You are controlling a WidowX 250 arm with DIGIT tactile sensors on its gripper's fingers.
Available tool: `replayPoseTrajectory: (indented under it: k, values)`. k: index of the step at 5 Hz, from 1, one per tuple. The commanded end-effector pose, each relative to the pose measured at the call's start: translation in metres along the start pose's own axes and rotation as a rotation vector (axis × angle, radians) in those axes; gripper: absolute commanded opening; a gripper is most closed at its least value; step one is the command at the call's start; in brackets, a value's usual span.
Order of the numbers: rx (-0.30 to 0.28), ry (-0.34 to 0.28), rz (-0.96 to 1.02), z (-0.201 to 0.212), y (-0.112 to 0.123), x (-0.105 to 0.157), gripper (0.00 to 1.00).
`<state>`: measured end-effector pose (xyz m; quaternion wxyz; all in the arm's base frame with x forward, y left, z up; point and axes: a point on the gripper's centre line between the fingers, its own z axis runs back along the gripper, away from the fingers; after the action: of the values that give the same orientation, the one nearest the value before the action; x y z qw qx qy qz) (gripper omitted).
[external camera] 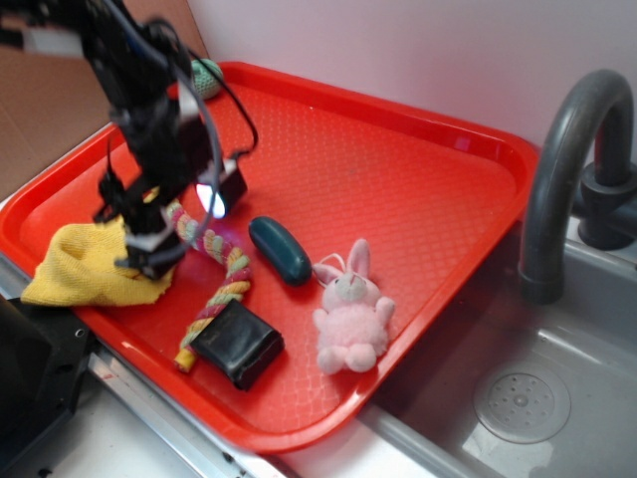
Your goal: Grab the multicolored rope.
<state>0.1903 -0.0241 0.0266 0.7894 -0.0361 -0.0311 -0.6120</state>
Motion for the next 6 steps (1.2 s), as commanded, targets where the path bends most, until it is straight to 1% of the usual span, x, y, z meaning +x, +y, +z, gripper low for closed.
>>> replayPoseTrajectory:
  k: [1,2,3,4,5,6]
  values:
    - [0.030,0.093,-0.005,-0.039,-0.011,0.003,0.09]
    - [0.048,0.072,0.024,-0.037,-0.010,0.002,0.00]
    - [0.050,0.082,0.021,-0.039,-0.014,0.001,0.00]
    - [0.055,0.075,-0.002,-0.039,-0.016,0.001,0.00]
    - [0.092,0.057,0.040,-0.027,-0.014,0.001,0.00]
    - [0.223,-0.095,0.275,0.022,0.006,-0.009,0.00]
